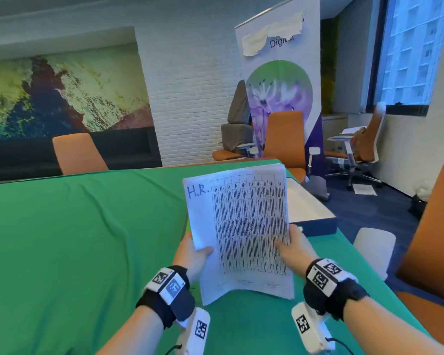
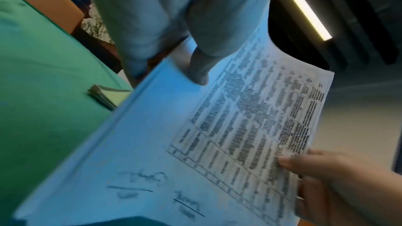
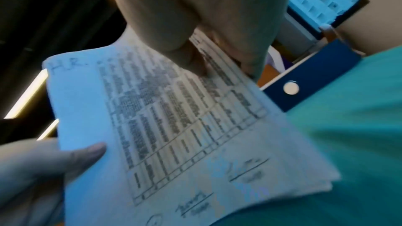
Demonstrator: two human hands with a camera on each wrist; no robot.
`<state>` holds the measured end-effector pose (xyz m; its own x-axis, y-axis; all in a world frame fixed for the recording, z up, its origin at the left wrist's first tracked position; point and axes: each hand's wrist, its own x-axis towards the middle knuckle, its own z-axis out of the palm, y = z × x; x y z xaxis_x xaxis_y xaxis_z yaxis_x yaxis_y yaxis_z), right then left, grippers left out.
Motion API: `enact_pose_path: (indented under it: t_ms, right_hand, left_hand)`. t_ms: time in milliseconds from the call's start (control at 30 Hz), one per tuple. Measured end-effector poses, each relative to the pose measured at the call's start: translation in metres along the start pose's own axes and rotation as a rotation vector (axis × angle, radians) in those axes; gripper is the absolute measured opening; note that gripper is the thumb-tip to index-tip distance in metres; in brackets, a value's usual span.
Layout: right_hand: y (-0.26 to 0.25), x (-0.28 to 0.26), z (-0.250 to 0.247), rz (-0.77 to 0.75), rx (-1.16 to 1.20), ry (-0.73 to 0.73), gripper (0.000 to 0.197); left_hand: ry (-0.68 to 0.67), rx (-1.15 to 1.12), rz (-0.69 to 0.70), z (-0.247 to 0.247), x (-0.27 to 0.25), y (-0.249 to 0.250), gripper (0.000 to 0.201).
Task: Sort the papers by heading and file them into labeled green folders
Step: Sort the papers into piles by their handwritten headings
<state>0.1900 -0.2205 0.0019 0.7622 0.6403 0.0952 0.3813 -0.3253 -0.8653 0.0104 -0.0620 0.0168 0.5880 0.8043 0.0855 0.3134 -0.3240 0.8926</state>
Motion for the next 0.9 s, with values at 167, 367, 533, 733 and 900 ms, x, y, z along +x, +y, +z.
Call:
enact_pose_path:
  t_ms: [167,367,533,733,900]
  right_hand:
    - [0.006,0.002,-0.026,0.003,-0.215,-0.143,0.015]
    - [-0.005,-0.005,-0.045,-0.074,-0.292,-0.134,0.010]
    - [0.002,-0.013,-0.040,0.089,-0.471,-0.383,0.003]
    - [0.025,-0.005,-0.024,0.213,-0.874,-0.404,0.024]
    - [0.011,0.025,-0.017,0.066,-0.785,-0.345,0.052]
  left_hand:
    - [-0.137,0.116,-0.027,-0.014,0.004,0.003,0.036]
    - [-0.110,0.085,0.048,-0.028,0.008,0.027,0.026]
    - [-0.362,0.307,-0.099,-0.010,-0.004,0.002,0.016]
    - [-0.462,0.536,-0.259,0.004,-0.001,-0.017,0.028]
    - [-0.368,0.697,-0.176,0.004,0.035,-0.013,0.025]
